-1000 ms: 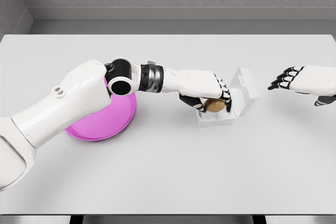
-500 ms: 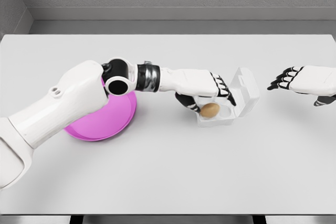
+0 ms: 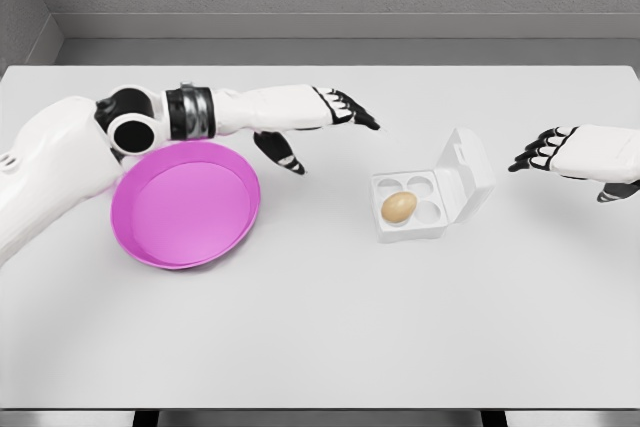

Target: Pack egg into the box and close the box lid

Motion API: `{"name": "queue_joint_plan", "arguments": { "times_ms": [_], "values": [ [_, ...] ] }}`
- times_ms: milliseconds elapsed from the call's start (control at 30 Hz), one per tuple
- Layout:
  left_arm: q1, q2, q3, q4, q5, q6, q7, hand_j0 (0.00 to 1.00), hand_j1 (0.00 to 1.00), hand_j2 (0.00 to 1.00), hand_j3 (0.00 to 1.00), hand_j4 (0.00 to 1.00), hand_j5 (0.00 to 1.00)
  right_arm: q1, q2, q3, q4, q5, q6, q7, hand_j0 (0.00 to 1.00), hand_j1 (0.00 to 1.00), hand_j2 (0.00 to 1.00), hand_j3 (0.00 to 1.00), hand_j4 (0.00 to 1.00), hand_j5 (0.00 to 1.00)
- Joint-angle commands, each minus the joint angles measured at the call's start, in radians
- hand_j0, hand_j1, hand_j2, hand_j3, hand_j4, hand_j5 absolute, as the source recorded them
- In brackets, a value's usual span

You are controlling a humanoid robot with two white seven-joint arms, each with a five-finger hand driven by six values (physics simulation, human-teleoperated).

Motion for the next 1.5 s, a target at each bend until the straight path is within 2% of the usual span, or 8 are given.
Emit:
{"name": "queue_joint_plan", "arguments": {
  "times_ms": [0,100,633,1233,1467],
  "values": [
    [0.000,0.018,0.017,0.020,0.013,0.002,0.001,1.00,1.00,1.00,1.00,1.00,1.00,0.000,0.001,0.000,-0.008,-0.003,0.002,0.000,1.00,1.00,1.00,1.00,1.00,1.00],
    [0.000,0.018,0.020,0.060,0.012,0.002,0.001,1.00,1.00,1.00,1.00,1.00,1.00,0.000,0.004,0.003,-0.018,-0.003,0.002,0.000,1.00,1.00,1.00,1.00,1.00,1.00],
    [0.000,0.019,0.035,0.083,0.010,0.002,0.001,1.00,1.00,1.00,1.00,1.00,1.00,0.002,0.006,0.005,-0.080,-0.005,0.002,0.000,1.00,1.00,1.00,1.00,1.00,1.00],
    [0.000,0.019,0.037,0.090,0.012,0.002,0.001,1.00,1.00,1.00,1.00,1.00,1.00,0.005,0.006,0.005,-0.207,-0.010,0.002,0.000,1.00,1.00,1.00,1.00,1.00,1.00],
    [0.002,0.019,0.048,0.106,0.013,0.002,0.001,1.00,1.00,1.00,1.00,1.00,1.00,0.003,0.029,0.005,-0.235,-0.011,0.002,0.000,1.00,1.00,1.00,1.00,1.00,1.00]
  ]
}}
